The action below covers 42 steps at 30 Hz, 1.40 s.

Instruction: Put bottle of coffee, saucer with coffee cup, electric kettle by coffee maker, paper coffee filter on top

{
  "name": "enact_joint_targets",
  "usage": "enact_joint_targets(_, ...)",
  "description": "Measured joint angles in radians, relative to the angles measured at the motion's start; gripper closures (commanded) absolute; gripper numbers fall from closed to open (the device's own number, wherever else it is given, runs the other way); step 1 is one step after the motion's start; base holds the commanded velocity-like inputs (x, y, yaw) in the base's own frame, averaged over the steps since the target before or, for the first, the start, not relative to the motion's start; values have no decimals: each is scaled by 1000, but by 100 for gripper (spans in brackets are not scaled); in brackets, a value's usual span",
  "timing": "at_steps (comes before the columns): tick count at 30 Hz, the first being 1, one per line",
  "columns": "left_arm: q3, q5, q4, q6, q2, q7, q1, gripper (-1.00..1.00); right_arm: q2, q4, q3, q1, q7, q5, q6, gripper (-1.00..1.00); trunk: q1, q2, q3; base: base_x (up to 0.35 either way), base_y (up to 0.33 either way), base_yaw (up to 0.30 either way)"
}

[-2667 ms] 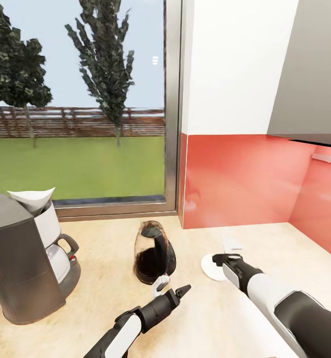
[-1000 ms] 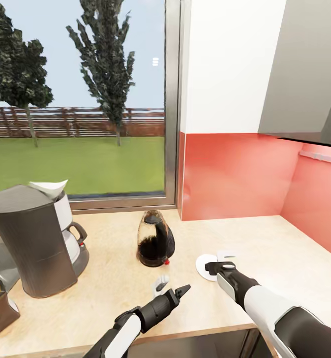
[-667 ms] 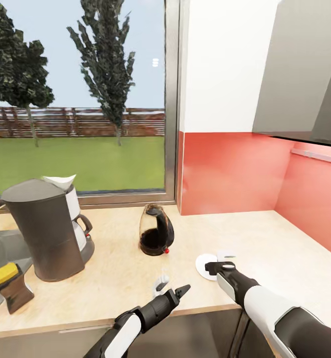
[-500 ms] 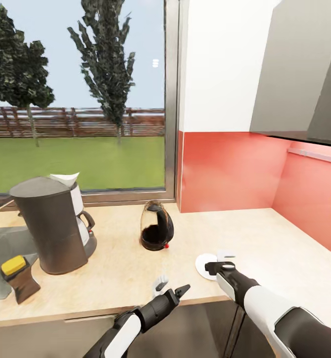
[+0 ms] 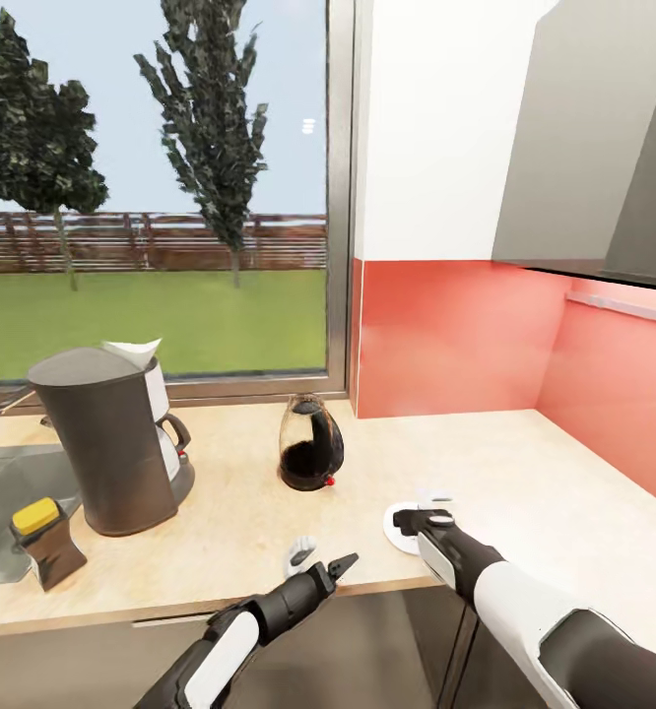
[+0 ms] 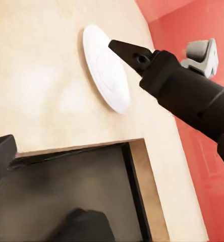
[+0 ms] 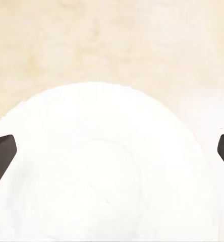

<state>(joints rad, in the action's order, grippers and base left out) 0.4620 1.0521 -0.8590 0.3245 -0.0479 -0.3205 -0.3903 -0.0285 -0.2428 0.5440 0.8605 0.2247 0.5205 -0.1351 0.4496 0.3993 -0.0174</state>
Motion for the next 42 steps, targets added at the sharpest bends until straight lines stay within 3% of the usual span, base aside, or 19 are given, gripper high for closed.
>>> enact_joint_targets(2, -5, 1, -7, 34, 25, 1, -9, -100, 6, -61, -2, 1, 7, -1, -47, -100, 0, 0, 0, 0, 0, 0)
enact_joint_targets(3, -25, 1, -10, 50, 36, 3, -13, -100, 13, -99, -4, 1, 35, -1, -82, -100, 0, 0, 0, 0, 0, 0)
enact_joint_targets(7, -76, 0, -8, 84, 43, 8, -33, -100, 22, -175, -6, 1, 93, 0, -112, -100, 0, 0, 0, 0, 0, 0)
enact_joint_targets(11, -84, 0, 4, 126, 41, 13, -65, -100, 35, -234, -4, 1, 101, 1, -163, -100, 0, 0, 0, 0, 0, 0)
enact_joint_targets(12, -85, 0, 5, 131, 39, 20, -78, -100, 55, -262, -20, 1, 99, 1, -195, -100, 0, 0, 0, 0, 0, 0)
enact_joint_targets(13, -85, 2, 10, 148, 36, 32, -106, -100, 100, -301, -89, 1, 84, 19, -235, -100, 0, 0, 0, 0, 0, 0)
enact_joint_targets(14, -85, 1, 12, 154, 35, 34, -114, -100, 117, -310, -115, 1, 77, 27, -245, -100, 0, 0, 0, 0, 0, 0)
enact_joint_targets(16, -86, 19, 33, 204, 38, 30, -152, -100, 198, -332, -254, 2, -80, 53, -273, -100, 0, 0, 0, 0, 0, 0)
enact_joint_targets(18, -86, 47, 40, 224, 41, 26, -166, -100, 256, -335, -298, 2, -251, 70, -280, -100, 0, 0, 0, 0, 0, 0)
enact_joint_targets(20, -86, 63, 40, 230, 43, 18, -175, -100, 278, -336, -309, 1, -316, 72, -282, -100, 0, 0, 0, 0, 0, 0)
enact_joint_targets(23, -85, 70, 41, 233, 44, -17, -183, -100, 286, -335, -314, 1, -341, 74, -283, -100, 0, 0, 0, 0, 0, 0)
enact_joint_targets(27, -76, 52, 59, 211, 41, -20, -170, -100, 263, -312, -291, -22, -356, 73, -286, -100, 0, 0, 0, 0, 0, 0)
enact_joint_targets(37, -74, 42, 32, 223, 46, -10, -163, -100, 208, -272, -292, -79, -325, 83, -290, -100, 0, 0, 0, 0, 0, -32)
enact_joint_targets(42, -75, 41, 31, 223, 46, -10, -163, -100, 208, -271, -291, -105, -325, 84, -290, -100, 0, 0, 0, 0, 0, -254)
